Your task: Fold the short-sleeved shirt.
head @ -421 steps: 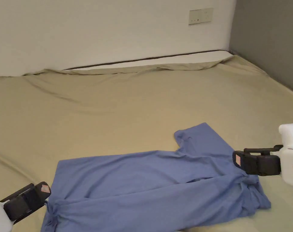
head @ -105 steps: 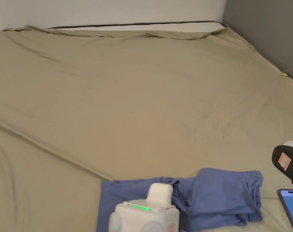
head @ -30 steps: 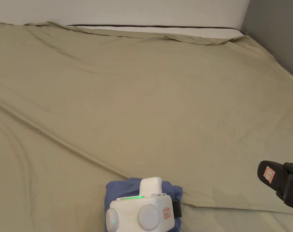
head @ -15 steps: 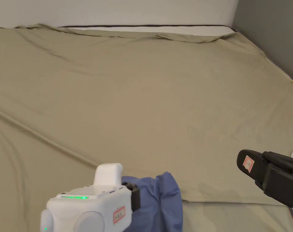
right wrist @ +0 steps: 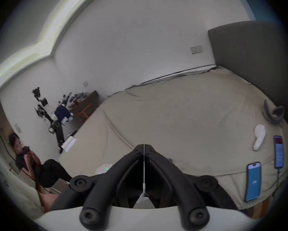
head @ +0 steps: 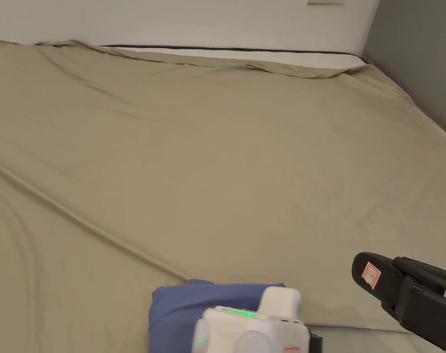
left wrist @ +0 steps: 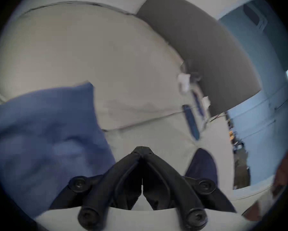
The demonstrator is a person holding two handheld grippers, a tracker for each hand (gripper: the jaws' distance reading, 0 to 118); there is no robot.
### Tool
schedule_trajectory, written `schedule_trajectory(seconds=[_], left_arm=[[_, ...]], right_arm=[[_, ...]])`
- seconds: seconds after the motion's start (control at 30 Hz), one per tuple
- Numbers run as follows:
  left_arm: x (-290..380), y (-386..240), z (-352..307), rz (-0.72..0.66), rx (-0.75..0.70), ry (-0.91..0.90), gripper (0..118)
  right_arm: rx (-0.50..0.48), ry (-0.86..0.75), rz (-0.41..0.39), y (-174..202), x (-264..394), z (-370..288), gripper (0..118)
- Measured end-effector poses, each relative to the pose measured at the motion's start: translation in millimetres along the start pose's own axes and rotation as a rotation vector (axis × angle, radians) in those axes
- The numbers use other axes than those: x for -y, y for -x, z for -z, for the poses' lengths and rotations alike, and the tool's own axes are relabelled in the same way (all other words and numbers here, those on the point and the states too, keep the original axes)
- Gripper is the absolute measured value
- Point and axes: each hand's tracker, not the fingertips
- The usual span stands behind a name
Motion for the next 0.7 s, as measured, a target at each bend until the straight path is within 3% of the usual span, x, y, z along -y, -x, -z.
schedule_trajectory(seconds=[0.1,0.17,0.23,0.3,0.4,0.43,0.5,0.53,0.57,0.6,0.63,0.67,0.7], left_arm=[[2,45,-75,-0.114,-0.025,-0.118,0],[9,88,-124,-0.166,-0.157,-0.185,0],[16,124,-158,-0.199,-0.278,-0.217,0],[26,153,-183,-0.282,-0.262,-0.248,0],[37,172,-200,-0.361,-0.238,-0.283,0],[39,175,-201,-0.352,-0.24,-0.28,0],[41,172,-195,-0.351,-0.223,-0.28,0],[40,172,-189,-0.351,-0.208,-0.281,2],[39,172,-182,-0.361,-0.186,-0.281,20],[37,172,-176,-0.367,-0.152,-0.276,72],[34,172,-163,-0.362,-0.115,-0.241,109],[32,169,-152,-0.344,-0.098,-0.205,118],[33,165,-146,-0.304,-0.114,-0.246,118]], right_arm=[[-0.128,0.046,0.081,-13,3,25,3],[-0.199,0.152,0.147,-26,15,62,3],[-0.217,0.302,0.163,-43,36,105,3],[-0.157,0.466,0.144,-56,63,150,3],[0.064,0.669,0.177,-83,102,201,3],[0.169,0.693,0.137,-90,111,208,3],[0.057,0.618,0.2,-98,117,209,3],[0.068,0.633,0.202,-99,111,207,3],[0.06,0.645,0.203,-100,108,208,3],[0.057,0.647,0.201,-102,108,205,3],[0.048,0.648,0.203,-105,109,205,3],[0.04,0.646,0.214,-107,110,205,3],[0.034,0.643,0.239,-110,110,204,3]])
